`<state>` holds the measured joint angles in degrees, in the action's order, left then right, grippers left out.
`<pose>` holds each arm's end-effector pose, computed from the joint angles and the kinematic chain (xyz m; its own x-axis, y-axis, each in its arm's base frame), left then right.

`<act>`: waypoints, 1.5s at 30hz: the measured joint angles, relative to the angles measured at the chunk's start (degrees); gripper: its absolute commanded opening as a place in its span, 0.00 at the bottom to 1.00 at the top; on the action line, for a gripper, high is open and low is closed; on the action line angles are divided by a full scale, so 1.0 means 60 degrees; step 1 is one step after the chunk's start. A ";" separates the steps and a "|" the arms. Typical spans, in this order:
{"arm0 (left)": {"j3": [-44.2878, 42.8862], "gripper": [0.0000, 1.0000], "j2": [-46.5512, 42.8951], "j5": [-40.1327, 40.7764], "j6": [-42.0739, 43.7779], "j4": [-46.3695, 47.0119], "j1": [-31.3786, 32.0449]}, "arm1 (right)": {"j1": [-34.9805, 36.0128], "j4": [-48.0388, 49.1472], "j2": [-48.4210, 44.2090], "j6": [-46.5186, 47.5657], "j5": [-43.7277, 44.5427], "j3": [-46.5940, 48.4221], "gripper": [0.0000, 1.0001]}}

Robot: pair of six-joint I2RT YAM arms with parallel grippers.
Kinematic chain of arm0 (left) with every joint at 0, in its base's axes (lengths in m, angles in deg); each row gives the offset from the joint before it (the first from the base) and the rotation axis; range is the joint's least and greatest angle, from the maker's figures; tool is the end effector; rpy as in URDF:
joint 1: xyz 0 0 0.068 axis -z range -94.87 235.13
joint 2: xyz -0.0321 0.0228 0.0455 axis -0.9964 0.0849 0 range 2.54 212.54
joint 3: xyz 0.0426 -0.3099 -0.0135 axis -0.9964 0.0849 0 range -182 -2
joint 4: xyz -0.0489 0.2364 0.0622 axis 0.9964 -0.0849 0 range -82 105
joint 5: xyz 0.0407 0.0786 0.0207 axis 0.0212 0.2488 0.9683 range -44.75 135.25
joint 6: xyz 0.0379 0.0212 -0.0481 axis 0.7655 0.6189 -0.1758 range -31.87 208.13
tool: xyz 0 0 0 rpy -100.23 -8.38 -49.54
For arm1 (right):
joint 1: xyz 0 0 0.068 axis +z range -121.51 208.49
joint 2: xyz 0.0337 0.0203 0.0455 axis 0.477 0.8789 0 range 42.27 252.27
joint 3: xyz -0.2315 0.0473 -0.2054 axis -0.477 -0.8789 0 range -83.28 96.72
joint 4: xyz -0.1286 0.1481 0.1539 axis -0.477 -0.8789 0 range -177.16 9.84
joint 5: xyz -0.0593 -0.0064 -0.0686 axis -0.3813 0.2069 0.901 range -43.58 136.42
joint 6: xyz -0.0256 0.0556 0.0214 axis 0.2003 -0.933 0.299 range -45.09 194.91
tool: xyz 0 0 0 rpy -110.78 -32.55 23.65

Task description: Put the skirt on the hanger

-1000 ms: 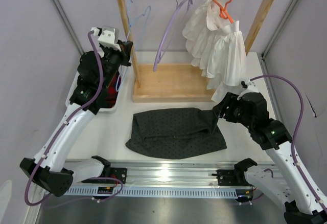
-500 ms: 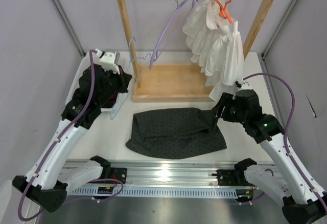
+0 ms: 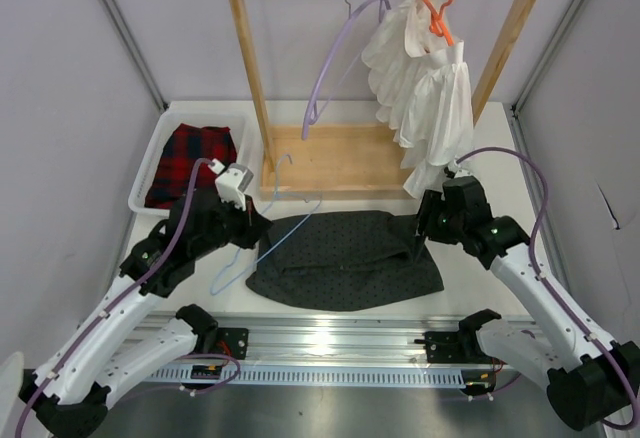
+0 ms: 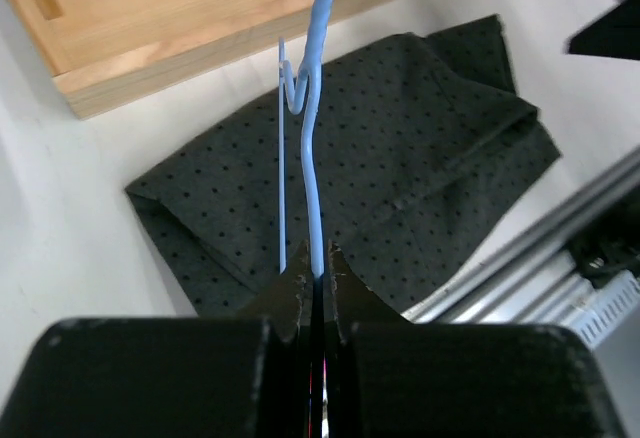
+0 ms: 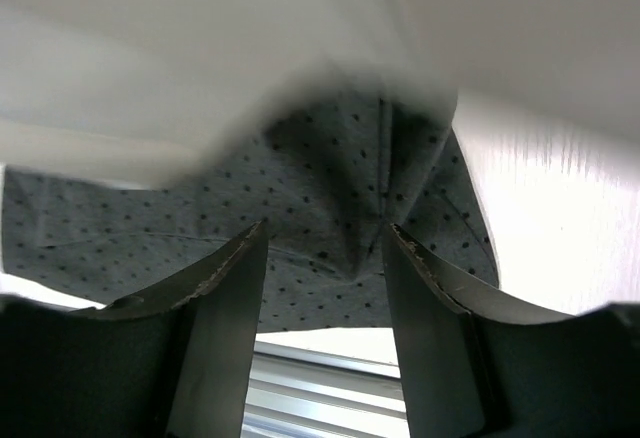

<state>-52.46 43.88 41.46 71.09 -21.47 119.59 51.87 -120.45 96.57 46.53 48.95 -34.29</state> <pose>0.0977 -0.0711 0.3541 -0.5419 0.0172 -0.8403 0.4751 0.8309 -0.2894 0.1527 0.0636 0.3108 -0.7520 0.1922 -0.6305 -0.0123 0.9523 0.3049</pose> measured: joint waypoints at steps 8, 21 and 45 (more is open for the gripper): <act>0.0022 0.00 -0.0958 -0.1770 -0.0342 0.0025 0.0102 | -0.0044 0.0251 0.0178 -0.0004 -0.0157 -0.0634 0.42; 0.0798 0.00 -0.1075 -0.3665 -0.0597 0.0616 0.1359 | 0.1435 -0.0033 -0.0576 -0.0936 0.0375 -0.1042 0.37; 0.1271 0.00 0.0000 -0.2743 -0.0688 0.2004 0.3275 | 0.2408 0.0273 -0.0350 -0.2269 0.1526 -0.2095 0.43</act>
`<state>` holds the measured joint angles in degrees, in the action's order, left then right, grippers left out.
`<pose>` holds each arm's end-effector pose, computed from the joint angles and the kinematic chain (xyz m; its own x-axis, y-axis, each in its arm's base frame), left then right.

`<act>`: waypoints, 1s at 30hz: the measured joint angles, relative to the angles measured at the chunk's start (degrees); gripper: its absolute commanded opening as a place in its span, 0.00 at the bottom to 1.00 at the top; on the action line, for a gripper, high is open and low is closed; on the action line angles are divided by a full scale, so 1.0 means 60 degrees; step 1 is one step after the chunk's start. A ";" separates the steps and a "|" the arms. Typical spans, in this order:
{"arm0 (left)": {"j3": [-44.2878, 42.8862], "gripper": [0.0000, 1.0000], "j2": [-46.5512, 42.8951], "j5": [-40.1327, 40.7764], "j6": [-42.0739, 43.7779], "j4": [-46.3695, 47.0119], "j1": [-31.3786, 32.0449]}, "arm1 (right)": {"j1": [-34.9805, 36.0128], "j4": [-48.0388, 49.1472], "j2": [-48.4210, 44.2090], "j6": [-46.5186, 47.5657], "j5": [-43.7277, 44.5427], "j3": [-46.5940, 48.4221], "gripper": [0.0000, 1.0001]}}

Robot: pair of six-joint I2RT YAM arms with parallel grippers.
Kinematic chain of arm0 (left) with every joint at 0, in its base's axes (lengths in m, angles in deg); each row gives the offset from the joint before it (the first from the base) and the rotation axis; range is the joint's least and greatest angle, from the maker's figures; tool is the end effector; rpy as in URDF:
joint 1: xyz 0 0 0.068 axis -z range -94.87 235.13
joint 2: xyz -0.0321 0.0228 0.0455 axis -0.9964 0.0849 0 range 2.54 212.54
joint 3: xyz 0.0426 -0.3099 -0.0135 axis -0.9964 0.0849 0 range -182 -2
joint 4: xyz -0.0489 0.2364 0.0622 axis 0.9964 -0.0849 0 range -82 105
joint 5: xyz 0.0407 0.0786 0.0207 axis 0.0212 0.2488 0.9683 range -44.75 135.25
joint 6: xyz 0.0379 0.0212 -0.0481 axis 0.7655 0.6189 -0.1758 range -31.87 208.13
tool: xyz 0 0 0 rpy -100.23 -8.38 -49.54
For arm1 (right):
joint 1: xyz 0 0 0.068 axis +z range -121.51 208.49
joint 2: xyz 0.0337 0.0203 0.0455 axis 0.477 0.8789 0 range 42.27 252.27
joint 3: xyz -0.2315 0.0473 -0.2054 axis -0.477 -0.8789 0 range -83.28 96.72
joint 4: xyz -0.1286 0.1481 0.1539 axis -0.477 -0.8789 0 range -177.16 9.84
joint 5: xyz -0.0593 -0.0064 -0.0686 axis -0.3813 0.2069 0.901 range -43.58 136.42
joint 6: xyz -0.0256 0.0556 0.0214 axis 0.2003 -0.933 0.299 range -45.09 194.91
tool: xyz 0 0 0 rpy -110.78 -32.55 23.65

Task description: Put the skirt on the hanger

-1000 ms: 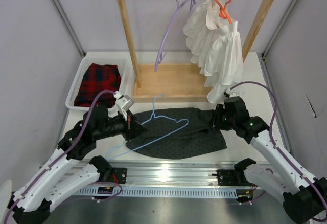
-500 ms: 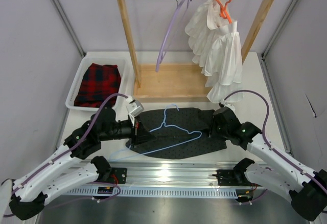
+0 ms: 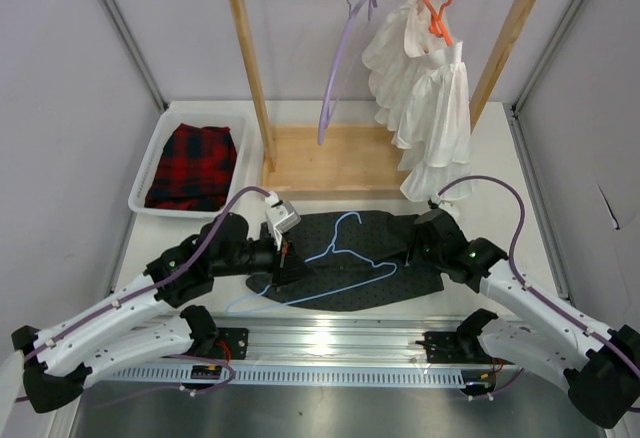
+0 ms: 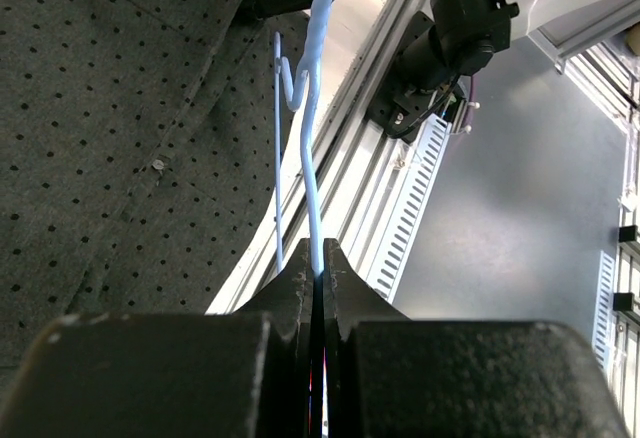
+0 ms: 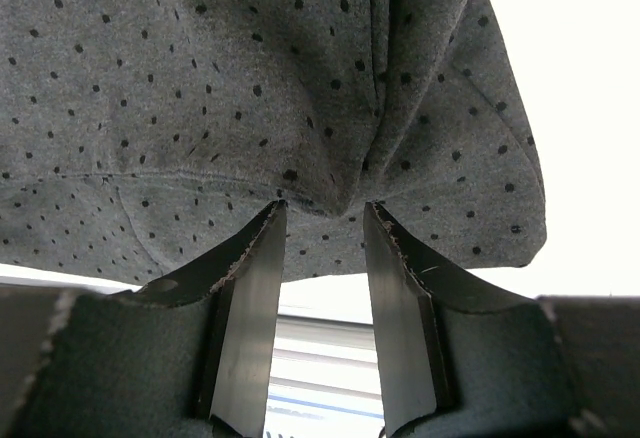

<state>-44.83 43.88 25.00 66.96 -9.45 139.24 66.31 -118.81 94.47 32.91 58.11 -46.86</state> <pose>0.0637 -0.1179 0.3339 -0.5553 0.1894 -0.8098 0.8004 0.3861 -0.4585 0.1202 0.0803 0.2490 -0.8171 0.1953 -0.5425 0.0528 0.9623 0.2669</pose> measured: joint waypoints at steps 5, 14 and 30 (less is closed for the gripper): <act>0.0237 0.00 0.0018 0.0087 -0.0109 0.0306 0.0047 | 0.0011 -0.0011 0.0000 0.0000 0.0080 0.0000 0.42; 0.1271 0.00 0.0455 0.0007 -0.0685 0.1956 0.0102 | 0.0036 -0.0605 -0.0936 -0.0233 0.0492 0.0175 0.39; 0.2284 0.00 0.1738 -0.0138 -0.1235 0.5417 0.0117 | 0.0240 -0.1381 -0.1665 -0.0437 0.0623 0.0871 0.39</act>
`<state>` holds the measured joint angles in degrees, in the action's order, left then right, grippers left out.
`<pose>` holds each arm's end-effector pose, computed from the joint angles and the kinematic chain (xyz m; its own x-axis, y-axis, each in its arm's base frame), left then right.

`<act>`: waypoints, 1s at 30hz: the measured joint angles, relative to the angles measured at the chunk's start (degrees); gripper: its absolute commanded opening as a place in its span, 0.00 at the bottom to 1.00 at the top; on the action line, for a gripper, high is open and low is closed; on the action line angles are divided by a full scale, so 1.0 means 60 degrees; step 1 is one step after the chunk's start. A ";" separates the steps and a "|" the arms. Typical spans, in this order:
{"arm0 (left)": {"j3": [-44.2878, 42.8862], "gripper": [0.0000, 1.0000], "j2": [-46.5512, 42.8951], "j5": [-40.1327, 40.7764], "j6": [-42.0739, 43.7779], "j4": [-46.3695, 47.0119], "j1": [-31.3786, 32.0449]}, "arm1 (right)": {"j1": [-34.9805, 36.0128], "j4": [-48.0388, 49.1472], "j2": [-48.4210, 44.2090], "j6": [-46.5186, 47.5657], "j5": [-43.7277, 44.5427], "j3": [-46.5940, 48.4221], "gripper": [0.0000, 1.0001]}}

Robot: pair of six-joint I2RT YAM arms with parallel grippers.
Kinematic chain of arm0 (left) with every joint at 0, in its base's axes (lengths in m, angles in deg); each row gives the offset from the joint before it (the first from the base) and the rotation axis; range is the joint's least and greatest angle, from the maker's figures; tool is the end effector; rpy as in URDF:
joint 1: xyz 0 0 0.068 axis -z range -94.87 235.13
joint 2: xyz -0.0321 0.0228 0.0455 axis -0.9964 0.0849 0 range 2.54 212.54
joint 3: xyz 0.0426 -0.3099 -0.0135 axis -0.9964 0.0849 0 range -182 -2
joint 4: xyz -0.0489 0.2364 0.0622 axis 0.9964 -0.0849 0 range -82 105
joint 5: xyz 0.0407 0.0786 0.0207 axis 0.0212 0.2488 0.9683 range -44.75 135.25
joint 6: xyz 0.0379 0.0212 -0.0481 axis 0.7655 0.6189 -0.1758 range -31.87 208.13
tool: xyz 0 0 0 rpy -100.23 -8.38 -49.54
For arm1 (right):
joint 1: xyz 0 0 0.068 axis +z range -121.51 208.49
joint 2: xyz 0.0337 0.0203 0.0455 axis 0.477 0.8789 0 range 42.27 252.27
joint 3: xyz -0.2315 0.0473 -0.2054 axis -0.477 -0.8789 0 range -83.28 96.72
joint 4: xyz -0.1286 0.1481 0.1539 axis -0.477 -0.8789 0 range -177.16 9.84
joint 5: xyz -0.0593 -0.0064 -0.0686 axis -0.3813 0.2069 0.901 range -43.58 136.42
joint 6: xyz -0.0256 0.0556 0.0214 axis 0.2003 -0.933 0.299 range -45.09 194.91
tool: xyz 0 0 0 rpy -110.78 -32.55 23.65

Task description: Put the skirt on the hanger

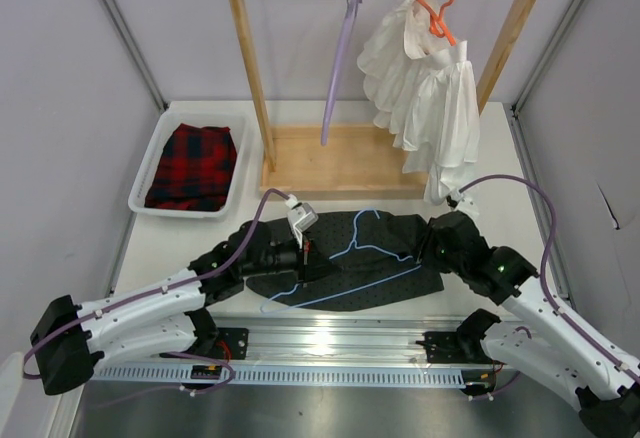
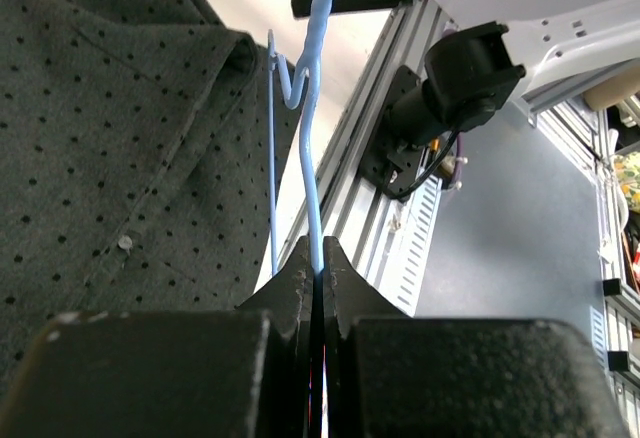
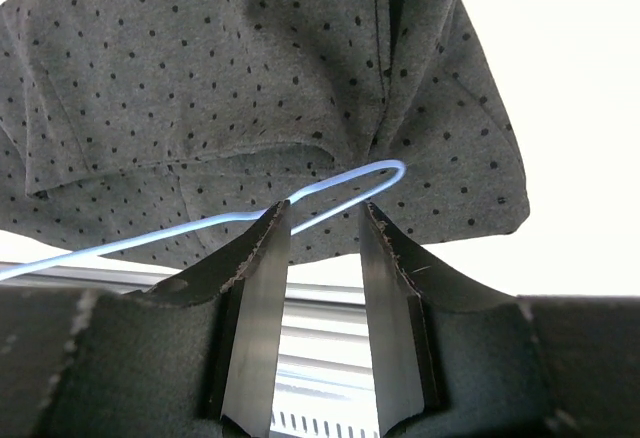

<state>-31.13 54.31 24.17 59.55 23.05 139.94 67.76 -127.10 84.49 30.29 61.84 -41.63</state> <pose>0.0920 -0.1620 0.2890 -0.5883 0.0597 -0.8064 0.7763 0.3208 -0.5426 0.0931 0.0587 0.2859 -0.7373 0.2718 -0.6184 0.0655 0.9399 0.3350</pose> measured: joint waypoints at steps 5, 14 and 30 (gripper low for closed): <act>0.0044 0.00 0.0193 0.0066 -0.0022 0.0495 0.0000 | 0.0189 0.0007 0.0011 -0.0033 -0.0004 0.0000 0.40; 0.0106 0.00 0.0605 0.0678 -0.0255 0.0798 0.0007 | 0.0382 0.0302 0.0463 -0.0142 -0.0058 -0.0280 0.41; 0.0306 0.00 0.1155 0.1220 -0.0776 0.1035 -0.0259 | 0.0401 0.1231 0.1497 -0.0124 -0.0022 -0.0576 0.43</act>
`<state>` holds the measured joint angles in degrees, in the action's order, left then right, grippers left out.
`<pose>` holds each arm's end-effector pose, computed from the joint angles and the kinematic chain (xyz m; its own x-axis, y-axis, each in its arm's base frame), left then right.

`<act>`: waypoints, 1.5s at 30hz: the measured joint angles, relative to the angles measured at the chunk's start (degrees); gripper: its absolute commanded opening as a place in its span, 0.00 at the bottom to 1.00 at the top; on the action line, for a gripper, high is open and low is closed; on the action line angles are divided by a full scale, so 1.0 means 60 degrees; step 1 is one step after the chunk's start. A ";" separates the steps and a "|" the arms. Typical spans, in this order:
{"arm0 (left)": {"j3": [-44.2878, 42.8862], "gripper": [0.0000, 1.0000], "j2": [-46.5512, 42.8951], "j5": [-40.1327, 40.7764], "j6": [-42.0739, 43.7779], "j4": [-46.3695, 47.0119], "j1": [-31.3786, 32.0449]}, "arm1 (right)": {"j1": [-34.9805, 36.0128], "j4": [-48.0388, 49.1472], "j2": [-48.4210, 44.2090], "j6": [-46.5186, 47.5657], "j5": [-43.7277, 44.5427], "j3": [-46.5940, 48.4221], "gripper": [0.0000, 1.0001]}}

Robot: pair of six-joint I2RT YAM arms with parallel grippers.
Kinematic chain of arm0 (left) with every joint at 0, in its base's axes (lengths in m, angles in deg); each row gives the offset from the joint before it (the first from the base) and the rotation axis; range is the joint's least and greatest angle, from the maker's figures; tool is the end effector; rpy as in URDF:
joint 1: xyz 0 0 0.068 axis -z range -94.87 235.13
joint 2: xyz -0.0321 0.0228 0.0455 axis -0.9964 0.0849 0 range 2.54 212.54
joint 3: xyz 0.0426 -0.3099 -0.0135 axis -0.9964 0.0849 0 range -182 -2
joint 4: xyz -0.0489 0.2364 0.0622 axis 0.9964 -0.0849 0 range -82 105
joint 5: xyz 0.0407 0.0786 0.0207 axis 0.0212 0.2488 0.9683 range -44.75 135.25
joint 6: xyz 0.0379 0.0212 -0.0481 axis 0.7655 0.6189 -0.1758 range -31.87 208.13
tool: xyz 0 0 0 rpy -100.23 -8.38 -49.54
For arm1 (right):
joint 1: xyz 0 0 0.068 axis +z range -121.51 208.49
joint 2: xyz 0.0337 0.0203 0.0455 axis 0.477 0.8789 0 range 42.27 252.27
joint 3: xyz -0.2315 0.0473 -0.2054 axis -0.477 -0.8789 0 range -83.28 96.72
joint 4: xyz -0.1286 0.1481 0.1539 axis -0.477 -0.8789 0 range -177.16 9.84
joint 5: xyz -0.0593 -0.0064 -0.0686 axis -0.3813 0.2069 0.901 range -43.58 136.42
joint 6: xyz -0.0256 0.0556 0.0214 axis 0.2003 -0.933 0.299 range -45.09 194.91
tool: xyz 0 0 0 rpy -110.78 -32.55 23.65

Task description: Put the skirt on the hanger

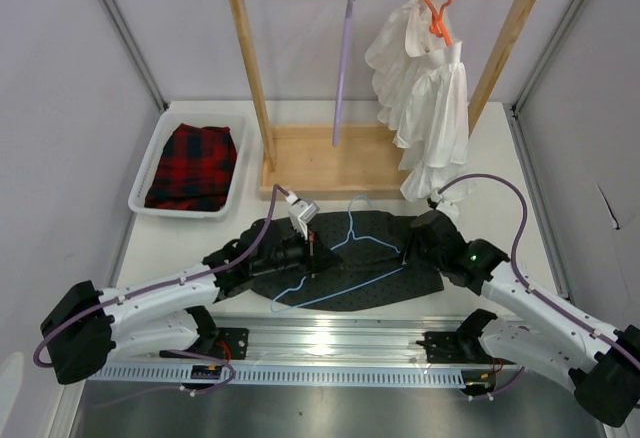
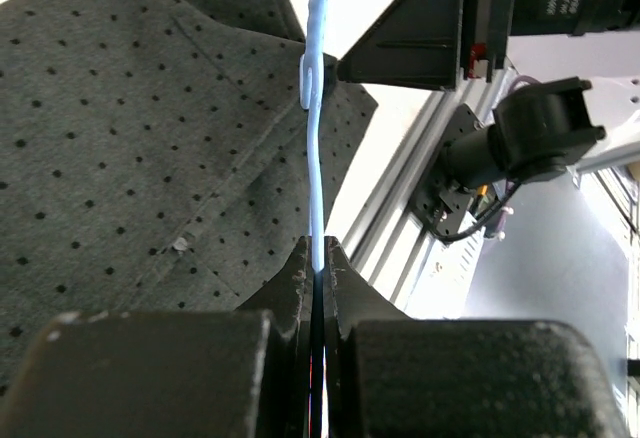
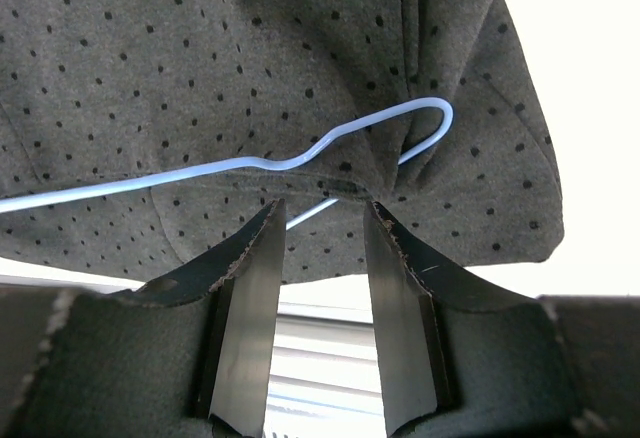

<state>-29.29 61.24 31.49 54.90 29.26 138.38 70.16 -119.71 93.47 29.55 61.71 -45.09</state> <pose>0.1150 -0.1740 0.2685 -0.6487 -0.0210 -0.7608 0.6681 0.4632 -0.5824 0.1155 0.0849 0.2602 -0.7879 0.2176 -0.5761 0.0554 0.9568 0.2856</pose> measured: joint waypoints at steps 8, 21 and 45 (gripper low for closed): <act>0.0018 0.00 0.0386 -0.0033 -0.0106 0.0066 -0.0273 | 0.0000 0.0350 0.0270 0.0066 0.0131 -0.0350 0.43; 0.0401 0.00 0.0528 -0.0127 -0.0215 0.0484 -0.0561 | 0.0000 0.0484 0.0452 0.0098 0.0237 -0.0492 0.47; 0.0484 0.00 0.0721 -0.0492 -0.0204 0.0743 -0.0882 | -0.0058 0.1162 0.0382 0.0157 0.0641 -0.1224 0.34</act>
<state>-26.38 65.56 28.54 53.67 33.72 133.09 69.81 -112.74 95.76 30.49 65.56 -52.43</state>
